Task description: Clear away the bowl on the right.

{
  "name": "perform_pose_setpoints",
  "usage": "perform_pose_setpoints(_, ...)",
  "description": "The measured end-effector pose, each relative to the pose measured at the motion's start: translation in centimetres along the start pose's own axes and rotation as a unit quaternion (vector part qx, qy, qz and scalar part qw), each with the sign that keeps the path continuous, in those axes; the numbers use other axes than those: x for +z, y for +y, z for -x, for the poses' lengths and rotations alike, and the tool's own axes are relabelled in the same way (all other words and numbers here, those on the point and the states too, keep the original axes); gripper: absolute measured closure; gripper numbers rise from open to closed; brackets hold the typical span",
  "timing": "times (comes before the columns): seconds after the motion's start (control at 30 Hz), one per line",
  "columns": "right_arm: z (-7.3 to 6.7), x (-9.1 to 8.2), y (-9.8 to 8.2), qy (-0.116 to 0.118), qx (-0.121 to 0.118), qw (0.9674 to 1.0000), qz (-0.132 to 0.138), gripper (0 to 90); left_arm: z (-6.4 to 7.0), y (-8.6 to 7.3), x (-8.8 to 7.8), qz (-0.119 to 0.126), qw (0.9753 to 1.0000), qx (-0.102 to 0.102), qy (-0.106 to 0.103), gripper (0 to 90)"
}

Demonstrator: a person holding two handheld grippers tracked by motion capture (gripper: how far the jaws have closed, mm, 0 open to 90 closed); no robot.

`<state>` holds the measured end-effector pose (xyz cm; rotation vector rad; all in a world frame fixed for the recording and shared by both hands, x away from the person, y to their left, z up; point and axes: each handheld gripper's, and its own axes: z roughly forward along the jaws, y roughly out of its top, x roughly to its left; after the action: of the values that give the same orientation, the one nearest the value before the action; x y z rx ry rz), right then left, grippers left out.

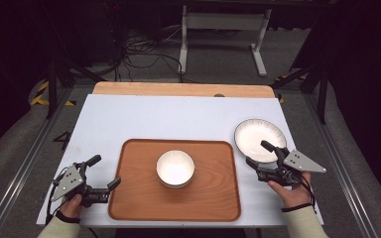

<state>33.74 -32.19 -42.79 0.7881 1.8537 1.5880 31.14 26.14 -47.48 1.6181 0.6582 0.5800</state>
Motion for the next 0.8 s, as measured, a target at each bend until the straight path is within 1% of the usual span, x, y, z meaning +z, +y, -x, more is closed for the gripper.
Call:
perform_pose_setpoints(0.03,0.0,0.0,0.0,0.000,0.000,1.0000,0.000,19.7,0.0,0.0,0.0,0.000,1.0000,0.000,0.000,0.4)
perform_pose_setpoints(0.1,-0.2,0.1,-0.8,0.001,0.005,0.9999,-0.009,19.8,0.0,0.0,0.0,0.000,1.0000,0.000,0.000,0.4)
perform_pose_setpoints(0.27,-0.3,0.2,-1.8,0.005,0.005,0.9998,-0.016,20.3,0.0,0.0,0.0,0.000,1.0000,0.000,0.000,0.4)
perform_pose_setpoints(0.47,-0.4,0.2,-2.6,0.008,0.009,0.9997,-0.022,20.1,0.0,0.0,0.0,0.000,1.0000,0.000,0.000,0.4)
perform_pose_setpoints(0.6,-0.5,0.2,-2.8,0.009,0.010,0.9996,-0.025,19.9,0.0,0.0,0.0,0.000,1.0000,0.000,0.000,0.4)
perform_pose_setpoints(0.73,-0.5,0.1,-2.9,0.008,0.008,0.9998,-0.017,17.2,0.0,0.0,0.0,0.000,1.0000,0.001,0.001,0.4)
perform_pose_setpoints(0.77,-0.5,0.1,-2.9,0.009,0.008,0.9998,-0.017,15.1,0.0,0.0,0.0,0.000,1.0000,0.001,0.001,0.4)
perform_pose_setpoints(0.8,-0.5,0.1,-2.9,0.010,0.009,0.9997,-0.019,11.2,0.0,0.0,0.0,0.000,1.0000,0.001,0.001,0.4)
